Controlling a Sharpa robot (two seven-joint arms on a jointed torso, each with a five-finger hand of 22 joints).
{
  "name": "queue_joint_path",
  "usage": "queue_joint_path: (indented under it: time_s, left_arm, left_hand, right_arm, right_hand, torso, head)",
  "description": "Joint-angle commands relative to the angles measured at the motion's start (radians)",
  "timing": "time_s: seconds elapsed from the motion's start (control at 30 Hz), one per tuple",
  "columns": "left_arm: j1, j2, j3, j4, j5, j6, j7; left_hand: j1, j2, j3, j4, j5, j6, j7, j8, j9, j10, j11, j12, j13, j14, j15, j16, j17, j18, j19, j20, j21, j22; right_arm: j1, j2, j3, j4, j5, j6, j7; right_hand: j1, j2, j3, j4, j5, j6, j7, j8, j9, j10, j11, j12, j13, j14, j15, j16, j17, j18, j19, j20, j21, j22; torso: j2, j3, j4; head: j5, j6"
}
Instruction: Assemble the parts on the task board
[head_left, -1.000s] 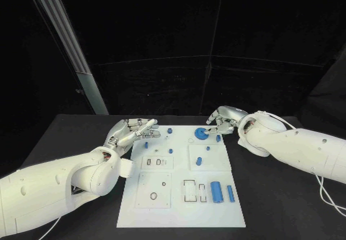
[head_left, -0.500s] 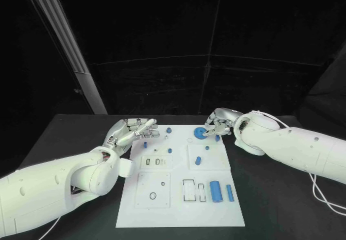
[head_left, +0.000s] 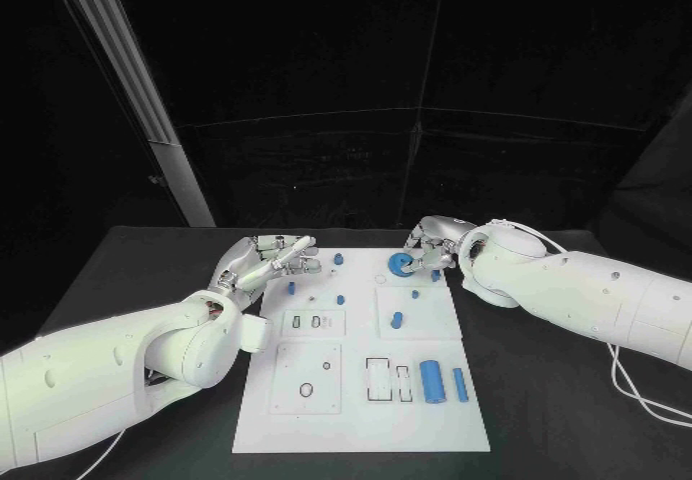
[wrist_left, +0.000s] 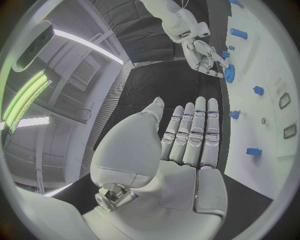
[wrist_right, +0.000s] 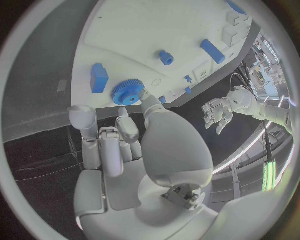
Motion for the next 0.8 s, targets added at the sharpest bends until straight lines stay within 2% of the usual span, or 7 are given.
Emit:
queue_joint_path:
  time_s: [0.03,0.23,0.57,0.8]
  left_arm:
    - [0.001,0.001,0.000,0.001,-0.008,0.018,0.003]
    - [0.001,0.001,0.000,0.002,-0.008,0.018,0.003]
    - [0.001,0.000,0.000,0.002,-0.008,0.019,0.002]
    - [0.001,0.000,0.000,0.001,-0.008,0.020,0.001]
  left_hand:
    - [-0.001,0.007,0.000,-0.006,0.003,0.001,0.007,-0.004,-0.001,-0.002,0.005,-0.005,-0.001,0.005,0.004,-0.004,0.001,0.014,0.006,0.003,-0.006,-0.001]
    - [0.000,0.008,0.000,-0.007,0.003,0.001,0.006,-0.005,-0.001,-0.002,0.005,-0.006,-0.001,0.005,0.004,-0.004,0.001,0.014,0.006,0.003,-0.007,-0.001]
    - [0.000,0.008,0.001,-0.007,0.003,0.001,0.006,-0.005,-0.001,-0.002,0.005,-0.006,-0.001,0.005,0.004,-0.005,0.001,0.014,0.006,0.003,-0.007,-0.002]
    - [0.000,0.008,0.001,-0.007,0.003,0.001,0.006,-0.005,-0.001,-0.002,0.005,-0.006,-0.001,0.005,0.004,-0.005,0.001,0.014,0.006,0.003,-0.007,-0.002]
  right_arm:
    - [0.002,0.007,0.000,-0.007,-0.026,0.029,0.001]
    - [0.002,0.021,0.000,-0.020,-0.035,0.043,0.002]
    - [0.001,0.034,0.000,-0.030,-0.051,0.060,0.004]
    - [0.001,0.035,0.000,-0.029,-0.094,0.039,-0.007]
  right_hand:
    - [0.014,0.001,0.002,-0.009,-0.006,-0.006,0.001,0.005,0.000,0.009,0.000,0.007,0.009,0.087,0.007,0.005,0.177,-0.012,0.006,0.000,0.005,0.002]
    - [0.027,0.009,0.006,-0.015,-0.012,-0.003,0.001,0.010,0.001,0.017,-0.001,0.021,0.028,0.087,0.007,0.005,0.178,-0.012,0.006,0.001,0.007,0.005]
    - [0.052,0.033,0.026,-0.031,-0.030,0.025,-0.003,0.030,0.006,0.044,-0.004,0.059,0.081,0.088,0.005,0.009,0.186,-0.013,0.008,-0.001,0.016,0.016]
    - [0.100,0.078,0.088,-0.062,-0.052,0.089,-0.018,0.058,0.013,0.063,-0.019,0.082,0.117,0.088,-0.006,0.010,0.189,-0.014,0.010,-0.009,0.023,0.024]
  torso:
    - [-0.001,-0.0004,0.0019]
    - [0.000,0.0005,0.0007]
    - [0.000,0.0008,-0.0020]
    - [-0.001,0.0010,-0.0012]
  head:
    - [0.002,0.003]
    - [0.007,0.000]
    - [0.006,-0.004]
    - [0.005,-0.007]
